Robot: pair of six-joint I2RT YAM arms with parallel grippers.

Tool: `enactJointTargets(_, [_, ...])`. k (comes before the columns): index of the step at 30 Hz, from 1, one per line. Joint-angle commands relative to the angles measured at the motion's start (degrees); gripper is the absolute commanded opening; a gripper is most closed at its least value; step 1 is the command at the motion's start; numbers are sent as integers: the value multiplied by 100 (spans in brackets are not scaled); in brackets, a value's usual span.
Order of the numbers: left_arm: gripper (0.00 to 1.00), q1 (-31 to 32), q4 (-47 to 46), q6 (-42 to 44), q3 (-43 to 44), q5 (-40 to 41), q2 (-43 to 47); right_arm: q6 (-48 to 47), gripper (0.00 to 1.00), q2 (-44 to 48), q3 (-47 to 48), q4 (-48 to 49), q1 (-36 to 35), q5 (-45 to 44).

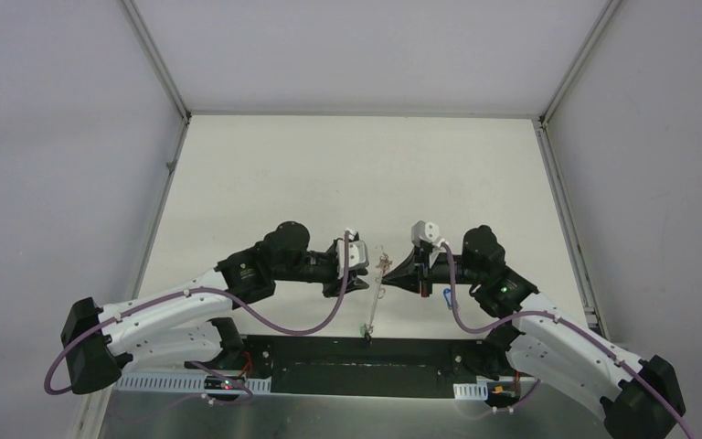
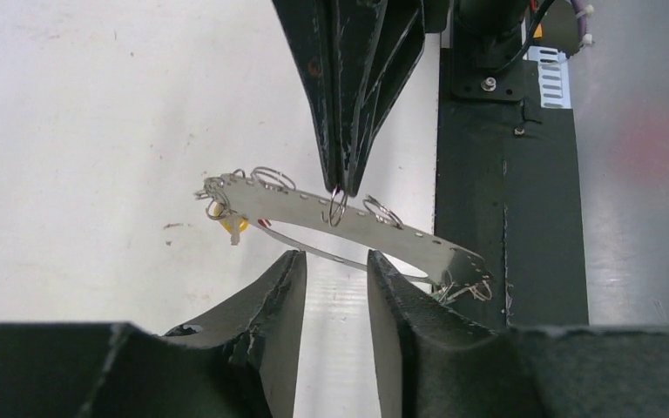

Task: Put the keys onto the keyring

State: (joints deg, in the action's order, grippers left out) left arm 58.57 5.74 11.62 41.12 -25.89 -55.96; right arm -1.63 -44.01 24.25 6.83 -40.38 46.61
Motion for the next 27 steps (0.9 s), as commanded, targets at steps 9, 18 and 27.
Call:
enactJointTargets(9, [37, 43, -2315, -1002, -1218, 433, 709, 144, 0, 334, -192, 894, -14, 67])
enactJointTargets(18, [35, 41, -2917, -992, -1142, -40, 194, 376, 0, 358, -185, 1056, -14, 155])
enactJointTargets(27, [23, 41, -2931, -938, -1015, -187, -83, 380, 0, 384, -139, 1063, -13, 173])
